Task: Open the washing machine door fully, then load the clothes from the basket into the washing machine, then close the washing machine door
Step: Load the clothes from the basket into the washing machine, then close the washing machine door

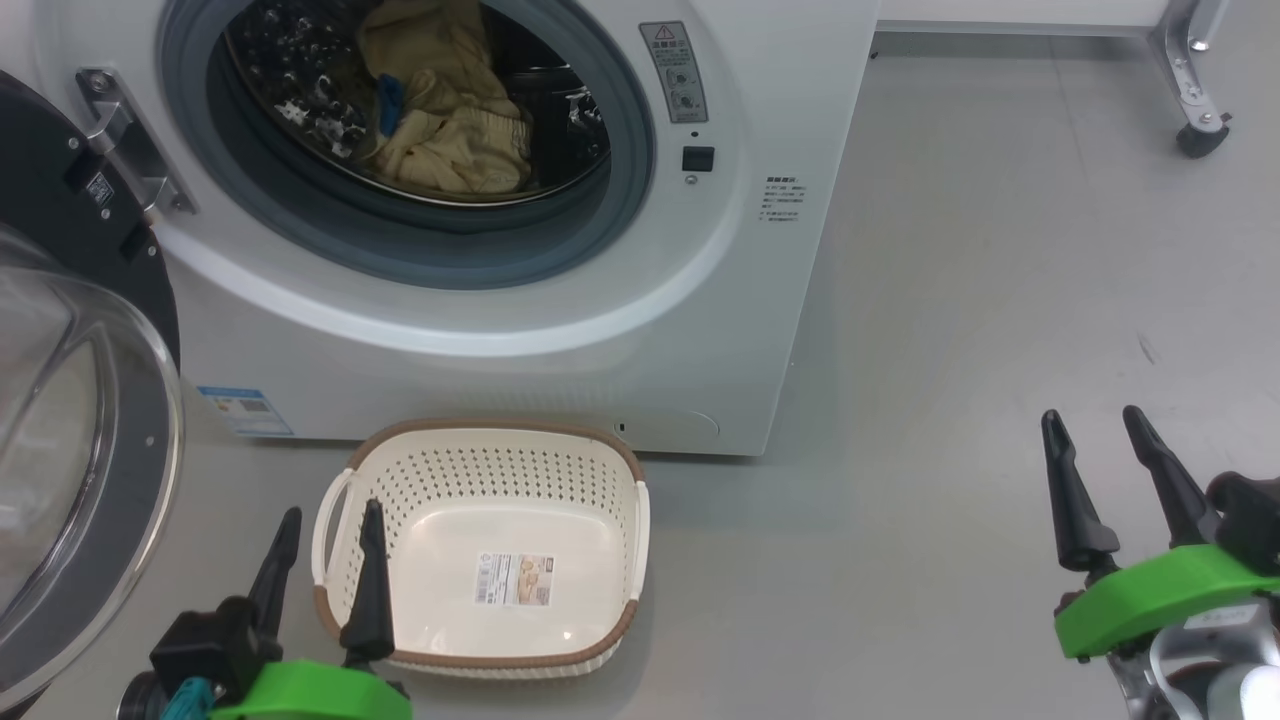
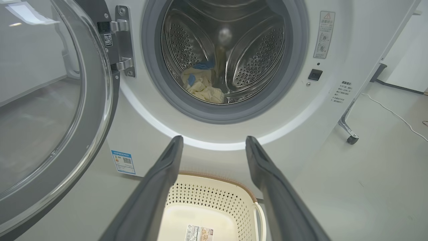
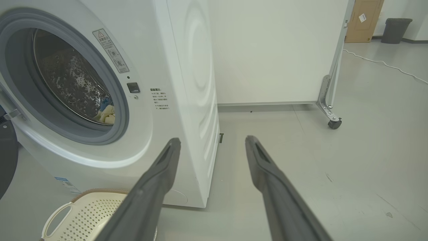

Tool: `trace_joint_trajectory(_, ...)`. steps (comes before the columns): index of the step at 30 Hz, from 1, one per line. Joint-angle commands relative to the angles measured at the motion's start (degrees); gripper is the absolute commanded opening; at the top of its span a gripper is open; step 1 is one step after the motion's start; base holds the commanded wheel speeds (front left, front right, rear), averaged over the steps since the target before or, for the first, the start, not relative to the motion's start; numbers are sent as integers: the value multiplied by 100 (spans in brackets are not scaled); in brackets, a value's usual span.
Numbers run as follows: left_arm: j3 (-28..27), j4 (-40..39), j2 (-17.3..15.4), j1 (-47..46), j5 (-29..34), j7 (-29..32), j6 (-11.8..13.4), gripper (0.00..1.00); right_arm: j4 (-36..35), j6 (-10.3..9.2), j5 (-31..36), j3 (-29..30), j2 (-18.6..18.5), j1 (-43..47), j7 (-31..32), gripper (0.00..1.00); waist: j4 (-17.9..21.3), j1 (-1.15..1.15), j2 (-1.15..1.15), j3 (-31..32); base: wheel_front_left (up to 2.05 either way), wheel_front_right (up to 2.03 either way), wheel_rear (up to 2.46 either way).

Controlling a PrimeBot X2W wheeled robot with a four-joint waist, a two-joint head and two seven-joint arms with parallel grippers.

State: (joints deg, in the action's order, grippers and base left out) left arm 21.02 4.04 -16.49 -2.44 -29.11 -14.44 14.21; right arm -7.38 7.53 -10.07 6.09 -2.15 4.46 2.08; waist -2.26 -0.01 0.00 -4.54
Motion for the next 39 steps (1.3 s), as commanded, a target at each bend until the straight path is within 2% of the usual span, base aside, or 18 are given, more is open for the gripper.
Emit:
trace_joint_trajectory(1,-194,-189,-120,-170,77,-41,332,100,-240,-4,-33,-89,-73,-143,7,100,5,1,0,-1,0,0,0)
trace_joint_trajectory(27,-139,-183,-128,-176,175,-48,423,100,-306,-4,-77,-72,-73,-100,38,100,23,1,0,12,-1,1,0)
trace_joint_trajectory(39,-152,-217,-137,-193,226,-50,481,100,-306,-4,-91,-56,-73,-95,37,100,-6,1,0,19,-104,104,0)
